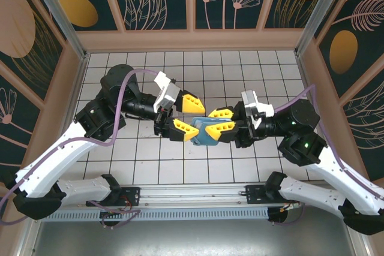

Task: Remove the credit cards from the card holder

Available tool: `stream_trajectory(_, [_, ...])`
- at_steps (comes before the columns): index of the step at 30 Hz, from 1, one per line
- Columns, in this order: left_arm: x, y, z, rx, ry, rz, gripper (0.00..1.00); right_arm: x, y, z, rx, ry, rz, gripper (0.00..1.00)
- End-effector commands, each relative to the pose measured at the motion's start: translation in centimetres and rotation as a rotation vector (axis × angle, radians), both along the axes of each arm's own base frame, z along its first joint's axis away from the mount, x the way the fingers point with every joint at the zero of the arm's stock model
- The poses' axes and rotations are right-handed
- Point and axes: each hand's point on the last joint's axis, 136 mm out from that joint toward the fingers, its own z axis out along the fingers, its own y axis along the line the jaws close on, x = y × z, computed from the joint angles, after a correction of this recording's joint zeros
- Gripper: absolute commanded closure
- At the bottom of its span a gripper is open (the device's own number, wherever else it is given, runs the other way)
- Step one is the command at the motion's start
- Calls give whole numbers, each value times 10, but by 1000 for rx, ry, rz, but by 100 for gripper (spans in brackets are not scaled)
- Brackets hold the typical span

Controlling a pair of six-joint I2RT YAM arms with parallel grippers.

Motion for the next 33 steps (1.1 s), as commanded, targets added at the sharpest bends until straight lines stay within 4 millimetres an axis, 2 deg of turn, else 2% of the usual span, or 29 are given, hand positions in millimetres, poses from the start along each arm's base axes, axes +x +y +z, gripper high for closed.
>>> stream_trajectory(1, [9,-4,-13,42,16,34,38,2,-3,25,59,-24,-40,100])
stream_trajectory(4, [10,-7,-22,74,32,26,38,5,3,21,41,-12,-43,100])
stream_trajectory(7, [12,-9,-30,104,43,25,44,3,7,18,30,-11,-28,100])
stream_trajectory(17, [22,-7,-47,160,24,102,69,9,10,9,2,-6,-77,100])
stream_trajectory(20, [24,-6,-50,165,24,121,67,11,9,6,-5,-5,-95,100])
stream_trajectory(33, [20,7,-45,146,8,167,65,-6,-5,10,46,-25,-40,100])
